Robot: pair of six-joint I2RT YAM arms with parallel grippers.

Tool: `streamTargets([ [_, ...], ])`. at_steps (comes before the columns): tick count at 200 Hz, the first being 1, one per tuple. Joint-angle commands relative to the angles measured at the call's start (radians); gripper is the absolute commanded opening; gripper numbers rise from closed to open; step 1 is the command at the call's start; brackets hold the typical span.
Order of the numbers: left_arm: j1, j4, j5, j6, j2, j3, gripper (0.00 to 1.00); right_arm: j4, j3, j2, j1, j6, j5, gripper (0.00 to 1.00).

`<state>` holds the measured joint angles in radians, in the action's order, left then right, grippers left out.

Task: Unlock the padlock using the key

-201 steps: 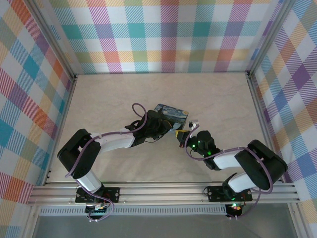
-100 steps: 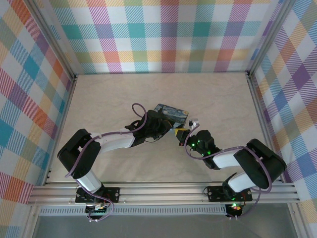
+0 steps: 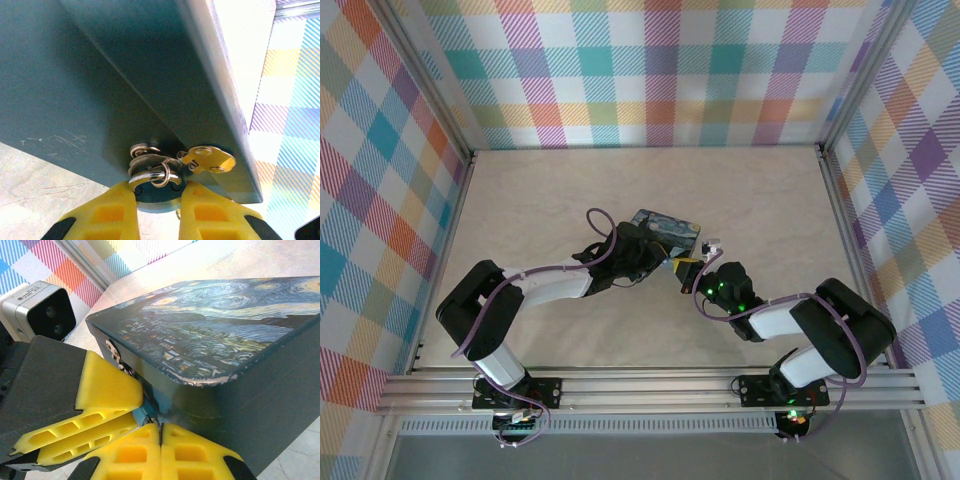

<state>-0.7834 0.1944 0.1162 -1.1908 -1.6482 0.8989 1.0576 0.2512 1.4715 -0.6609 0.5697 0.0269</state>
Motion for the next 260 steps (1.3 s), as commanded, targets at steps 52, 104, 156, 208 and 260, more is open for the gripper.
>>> streamTargets([
  [52,-0.020,0.054,-0.007,-0.018,0.034,-0.001,0.18,0.070,0.006,0.025,0.006,0.019,0.000,0.00],
  [104,-0.020,0.057,-0.009,-0.023,0.043,0.000,0.18,0.097,0.014,0.076,0.006,0.022,-0.024,0.00],
  [156,-0.019,0.055,-0.016,-0.020,0.050,-0.002,0.18,0.140,0.002,0.121,0.006,0.030,-0.035,0.00],
  [208,-0.019,0.040,-0.026,-0.014,0.056,-0.004,0.18,0.085,-0.021,0.030,0.007,0.013,0.005,0.00],
  [260,-0.019,0.039,-0.024,-0.015,0.056,-0.002,0.18,0.099,-0.027,0.008,0.007,0.024,0.000,0.00],
])
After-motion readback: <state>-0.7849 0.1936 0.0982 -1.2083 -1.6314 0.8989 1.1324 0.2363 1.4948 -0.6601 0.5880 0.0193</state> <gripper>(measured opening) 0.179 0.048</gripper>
